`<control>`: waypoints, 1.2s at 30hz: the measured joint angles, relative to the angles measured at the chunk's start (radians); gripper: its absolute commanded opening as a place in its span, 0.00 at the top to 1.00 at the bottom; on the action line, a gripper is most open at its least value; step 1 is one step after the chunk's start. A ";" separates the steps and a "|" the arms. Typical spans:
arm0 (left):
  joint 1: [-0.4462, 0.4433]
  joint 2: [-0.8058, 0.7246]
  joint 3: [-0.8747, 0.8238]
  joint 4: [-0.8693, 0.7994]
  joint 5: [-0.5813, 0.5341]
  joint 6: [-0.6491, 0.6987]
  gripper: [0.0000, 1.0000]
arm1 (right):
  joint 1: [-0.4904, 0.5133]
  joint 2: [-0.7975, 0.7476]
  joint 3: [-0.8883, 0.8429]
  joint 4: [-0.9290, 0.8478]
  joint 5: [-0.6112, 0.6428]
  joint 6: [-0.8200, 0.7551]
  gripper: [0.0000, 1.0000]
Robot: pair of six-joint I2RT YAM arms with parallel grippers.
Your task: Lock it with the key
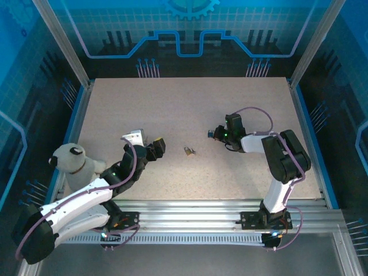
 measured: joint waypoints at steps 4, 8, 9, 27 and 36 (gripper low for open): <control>0.000 0.000 0.000 0.000 0.000 0.000 0.01 | 0.000 0.000 0.004 -0.009 0.000 0.000 0.96; 0.000 0.000 0.000 0.000 0.000 0.000 0.01 | 0.000 0.000 0.014 -0.018 0.000 0.000 0.92; 0.000 0.000 0.000 0.000 0.000 0.000 0.01 | 0.000 0.000 0.017 -0.021 0.000 0.000 0.91; 0.000 0.000 0.000 0.000 0.000 0.000 0.01 | -0.005 -0.013 0.022 -0.096 0.000 -0.015 0.76; 0.000 0.000 0.000 0.000 0.000 0.000 0.01 | -0.005 -0.213 0.024 -0.183 0.038 -0.103 0.38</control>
